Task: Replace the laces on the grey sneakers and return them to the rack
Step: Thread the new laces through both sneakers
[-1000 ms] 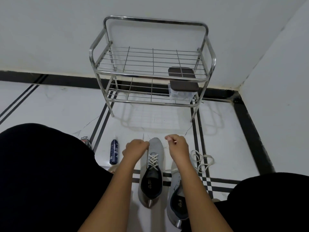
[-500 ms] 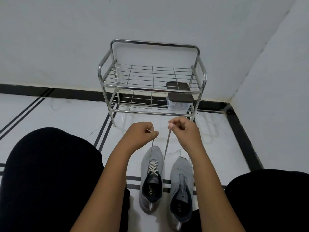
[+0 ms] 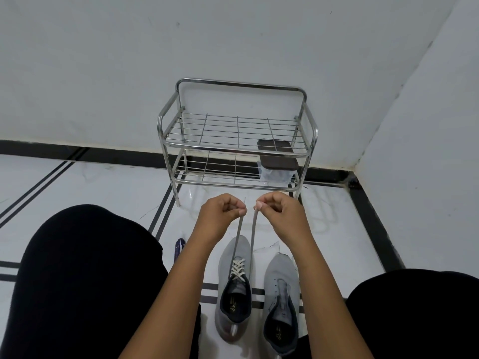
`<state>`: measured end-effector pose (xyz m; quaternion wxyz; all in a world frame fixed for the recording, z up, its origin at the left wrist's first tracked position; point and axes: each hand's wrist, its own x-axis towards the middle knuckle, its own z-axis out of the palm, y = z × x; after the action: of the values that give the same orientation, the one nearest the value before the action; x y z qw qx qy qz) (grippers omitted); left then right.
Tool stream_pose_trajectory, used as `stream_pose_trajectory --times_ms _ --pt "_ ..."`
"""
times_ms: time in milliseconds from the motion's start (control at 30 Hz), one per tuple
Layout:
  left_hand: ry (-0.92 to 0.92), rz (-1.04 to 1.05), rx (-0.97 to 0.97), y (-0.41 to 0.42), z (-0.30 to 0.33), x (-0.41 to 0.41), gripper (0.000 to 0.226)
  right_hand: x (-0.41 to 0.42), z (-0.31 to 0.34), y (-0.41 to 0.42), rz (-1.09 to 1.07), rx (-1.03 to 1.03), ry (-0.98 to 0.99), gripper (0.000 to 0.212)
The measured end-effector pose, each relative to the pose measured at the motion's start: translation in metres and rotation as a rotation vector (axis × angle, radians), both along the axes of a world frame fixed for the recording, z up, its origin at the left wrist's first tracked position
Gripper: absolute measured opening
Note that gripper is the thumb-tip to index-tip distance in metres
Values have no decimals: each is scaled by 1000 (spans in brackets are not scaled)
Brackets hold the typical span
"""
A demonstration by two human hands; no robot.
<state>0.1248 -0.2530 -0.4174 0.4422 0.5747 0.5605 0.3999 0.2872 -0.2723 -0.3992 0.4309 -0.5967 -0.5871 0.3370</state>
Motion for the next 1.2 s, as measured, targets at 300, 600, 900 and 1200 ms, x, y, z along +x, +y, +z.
stream_pose_trajectory --times_ms 300,600,900,1200 --pt "-159 52 -12 -5 3 2 31 -4 0 0 -20 1 -18 5" --pt "-168 26 14 -5 1 5 33 -9 0 -1 -4 0 -20 5" --pt "-171 34 16 -6 0 5 31 -11 -5 2 -10 46 -54 6" --pt "247 199 -178 -5 -68 -7 27 4 -73 6 -323 -314 118 12"
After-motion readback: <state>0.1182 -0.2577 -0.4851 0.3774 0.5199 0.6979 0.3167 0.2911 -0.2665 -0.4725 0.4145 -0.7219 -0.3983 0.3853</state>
